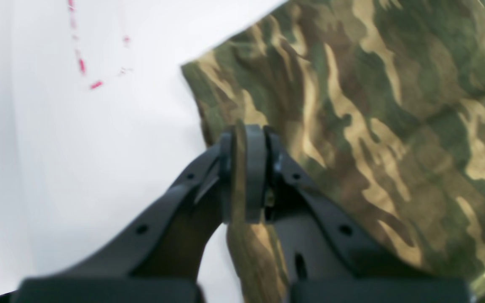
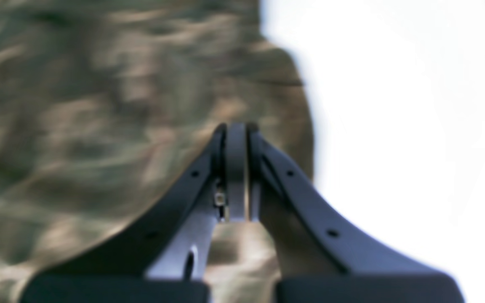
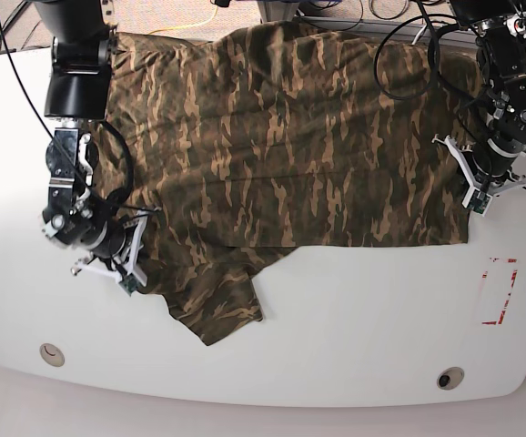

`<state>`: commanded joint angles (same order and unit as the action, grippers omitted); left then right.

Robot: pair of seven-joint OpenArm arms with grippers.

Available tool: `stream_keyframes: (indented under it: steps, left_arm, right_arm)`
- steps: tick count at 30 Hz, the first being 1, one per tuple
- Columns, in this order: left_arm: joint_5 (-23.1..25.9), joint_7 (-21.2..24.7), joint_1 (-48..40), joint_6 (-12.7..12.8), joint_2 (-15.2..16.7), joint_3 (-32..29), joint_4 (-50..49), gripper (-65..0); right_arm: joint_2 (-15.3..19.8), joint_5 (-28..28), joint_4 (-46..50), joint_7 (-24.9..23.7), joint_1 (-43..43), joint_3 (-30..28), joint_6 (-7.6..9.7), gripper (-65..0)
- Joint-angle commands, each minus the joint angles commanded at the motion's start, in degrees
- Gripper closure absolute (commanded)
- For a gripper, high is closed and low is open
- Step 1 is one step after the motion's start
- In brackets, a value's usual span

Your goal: Layout the t-shirt on the table in an organized manner, then fold the t-shirt properly

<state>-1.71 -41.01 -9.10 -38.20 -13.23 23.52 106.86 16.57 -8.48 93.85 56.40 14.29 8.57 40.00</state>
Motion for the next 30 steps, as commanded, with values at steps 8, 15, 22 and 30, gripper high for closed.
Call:
stream_keyframes:
  steps: [8, 15, 22, 30]
  left_arm:
    - [0.3, 0.0, -0.5, 0.0, 2.2, -0.3, -0.9, -2.2]
    - [0.3, 0.0, -0.2, 0.0, 2.6, -0.4, -6.2, -2.2]
    - [0.3, 0.1, 3.0, 0.0, 2.3, -2.5, -14.6, -2.2]
    - [0.3, 1.1, 10.2, 0.2, 0.7, -6.4, -26.6, -2.2]
  right_arm:
    - [-4.0, 0.0, 5.9, 0.9, -11.4, 4.9, 0.0, -0.8]
    - [-6.0, 0.0, 6.9, 0.4, -17.8, 6.5, 0.0, -0.8]
    - [-5.7, 0.0, 0.8, -4.5, -18.6, 7.0, 0.0, -0.8]
    - [-3.8, -0.1, -8.4, -7.9, -14.9, 7.0, 0.0, -0.8]
